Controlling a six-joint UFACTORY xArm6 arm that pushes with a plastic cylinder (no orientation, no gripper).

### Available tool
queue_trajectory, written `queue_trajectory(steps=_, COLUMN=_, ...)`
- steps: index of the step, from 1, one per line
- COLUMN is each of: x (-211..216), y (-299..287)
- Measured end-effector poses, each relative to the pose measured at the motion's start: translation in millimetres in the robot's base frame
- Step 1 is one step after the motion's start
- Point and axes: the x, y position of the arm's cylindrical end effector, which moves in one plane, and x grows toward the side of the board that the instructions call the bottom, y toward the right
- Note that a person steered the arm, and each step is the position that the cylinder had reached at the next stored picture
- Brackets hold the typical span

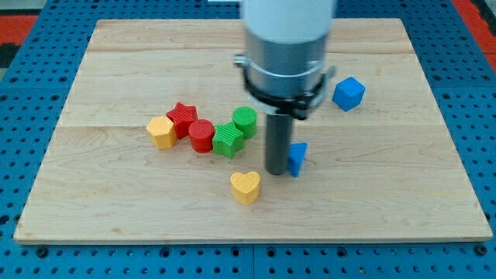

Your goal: Push the blue triangle into the blue cube

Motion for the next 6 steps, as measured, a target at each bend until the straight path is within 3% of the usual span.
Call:
queue_trajectory(steps=1, x=-11, y=8)
queue_trajectory(steps=2, x=-48, y=15)
queue_trajectory(steps=4, x=-25, y=-31)
queue_trajectory(steps=5, x=-17, y=40)
queue_trajectory(steps=6, x=-53, y=58)
